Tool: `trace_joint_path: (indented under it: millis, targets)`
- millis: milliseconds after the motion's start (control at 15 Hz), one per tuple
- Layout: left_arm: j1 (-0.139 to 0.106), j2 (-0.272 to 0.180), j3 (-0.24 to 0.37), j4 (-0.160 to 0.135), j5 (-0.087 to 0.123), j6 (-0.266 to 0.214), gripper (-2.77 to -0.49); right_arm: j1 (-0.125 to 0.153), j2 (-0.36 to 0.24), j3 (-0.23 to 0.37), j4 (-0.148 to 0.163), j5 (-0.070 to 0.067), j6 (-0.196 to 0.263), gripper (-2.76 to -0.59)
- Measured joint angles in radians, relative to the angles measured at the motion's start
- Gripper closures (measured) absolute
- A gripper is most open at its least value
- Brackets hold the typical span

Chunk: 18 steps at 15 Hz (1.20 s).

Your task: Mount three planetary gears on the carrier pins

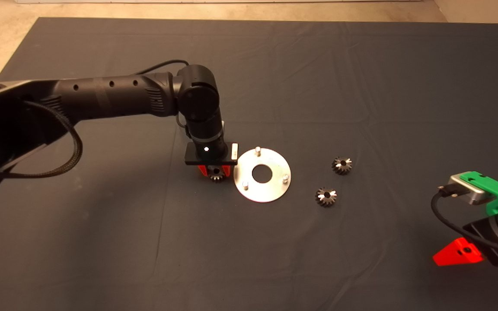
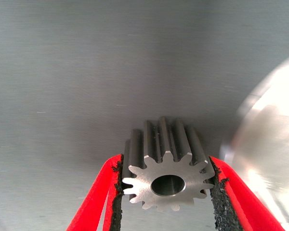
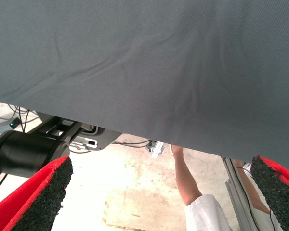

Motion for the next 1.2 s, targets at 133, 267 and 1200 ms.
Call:
trace_joint_path:
  millis: [133,267,1200]
  targets:
    - [0.000,-0.003,0.000,0.000,-0.001,0.000,-0.99,0.000,0.000,0.000,0.000,0.000,0.000,-2.75]
    - [0.000,-0.004,0.000,0.000,0.001,0.000,-0.99,0.000,0.000,0.000,0.000,0.000,0.000,-2.75]
    - [-0.155,-0.016,0.087,-0.030,0.071,-0.172,-0.88,0.000,0.000,0.003,0.000,0.000,0.000,-2.75]
